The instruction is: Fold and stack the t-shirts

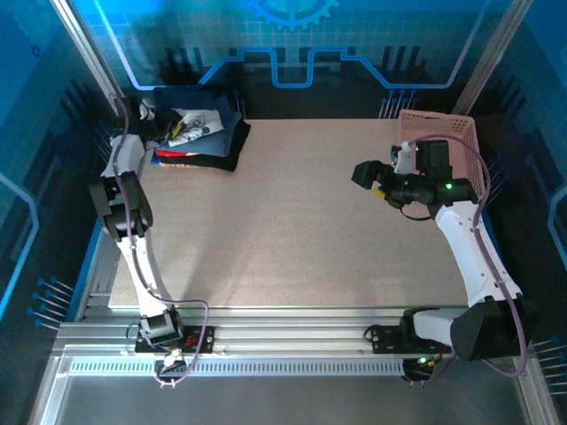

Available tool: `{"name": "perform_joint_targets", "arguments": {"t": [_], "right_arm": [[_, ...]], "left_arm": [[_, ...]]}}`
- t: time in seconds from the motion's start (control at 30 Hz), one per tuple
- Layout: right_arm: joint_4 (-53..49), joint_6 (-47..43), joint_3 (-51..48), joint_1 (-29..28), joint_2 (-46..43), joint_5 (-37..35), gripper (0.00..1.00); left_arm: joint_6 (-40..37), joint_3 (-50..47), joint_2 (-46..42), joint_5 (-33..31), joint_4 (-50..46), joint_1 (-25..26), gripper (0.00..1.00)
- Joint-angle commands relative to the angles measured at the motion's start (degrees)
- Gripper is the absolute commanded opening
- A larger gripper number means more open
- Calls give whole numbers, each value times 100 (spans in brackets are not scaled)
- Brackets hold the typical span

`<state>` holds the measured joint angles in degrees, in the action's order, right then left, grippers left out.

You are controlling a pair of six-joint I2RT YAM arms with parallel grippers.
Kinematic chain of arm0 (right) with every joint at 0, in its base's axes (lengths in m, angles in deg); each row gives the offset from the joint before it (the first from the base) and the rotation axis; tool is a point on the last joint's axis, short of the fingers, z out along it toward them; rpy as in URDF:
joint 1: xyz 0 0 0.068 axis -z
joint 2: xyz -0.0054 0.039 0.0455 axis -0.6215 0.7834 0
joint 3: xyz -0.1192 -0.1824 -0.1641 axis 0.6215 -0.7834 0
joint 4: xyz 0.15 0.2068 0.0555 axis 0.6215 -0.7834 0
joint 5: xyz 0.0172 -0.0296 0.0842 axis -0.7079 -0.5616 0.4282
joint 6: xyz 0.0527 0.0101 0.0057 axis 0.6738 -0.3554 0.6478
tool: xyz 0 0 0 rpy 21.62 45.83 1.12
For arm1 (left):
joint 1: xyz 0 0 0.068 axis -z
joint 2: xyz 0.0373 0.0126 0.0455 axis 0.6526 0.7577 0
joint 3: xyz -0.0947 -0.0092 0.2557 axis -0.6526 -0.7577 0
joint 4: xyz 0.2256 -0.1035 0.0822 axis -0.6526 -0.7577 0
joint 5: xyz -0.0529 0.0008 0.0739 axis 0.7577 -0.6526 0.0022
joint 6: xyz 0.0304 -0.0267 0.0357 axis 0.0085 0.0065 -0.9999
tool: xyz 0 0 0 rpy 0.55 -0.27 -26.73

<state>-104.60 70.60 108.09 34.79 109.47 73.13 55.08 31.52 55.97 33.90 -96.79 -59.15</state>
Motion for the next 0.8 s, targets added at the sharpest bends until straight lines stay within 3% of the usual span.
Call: {"name": "perform_joint_targets", "arguments": {"t": [0.0,0.13,0.23,0.37,0.47,0.53,0.6,0.7,0.77], "right_arm": [[137,33,189,-58,45,-34,97],[126,-54,257,-50,77,-32,97],[-37,-298,303,-7,9,-216,98],[-232,-716,205,178,-193,-644,98],[-217,-1084,-90,317,-513,-1529,99],[81,-1200,-543,448,-843,-2239,100],[660,-1243,-1221,622,-1244,-2987,100],[1900,-1436,-2439,748,-1740,-3938,100],[2963,-1854,-3241,759,-1899,-4205,100]], "left_arm": [[347,-900,-796,505,679,-22,35],[245,-2147,-1655,451,796,-169,36],[235,-3157,-2581,278,1067,-407,52],[-56,-3668,-3574,197,702,-654,66],[-672,-3930,-4217,-26,179,-540,76],[-1207,-4295,-4639,-461,-16,-292,84],[-1711,-4827,-5035,-1297,-31,84,99],[-1981,-5875,-5443,-2390,835,508,99],[-2151,-6469,-5497,-2904,1596,707,99]]}}
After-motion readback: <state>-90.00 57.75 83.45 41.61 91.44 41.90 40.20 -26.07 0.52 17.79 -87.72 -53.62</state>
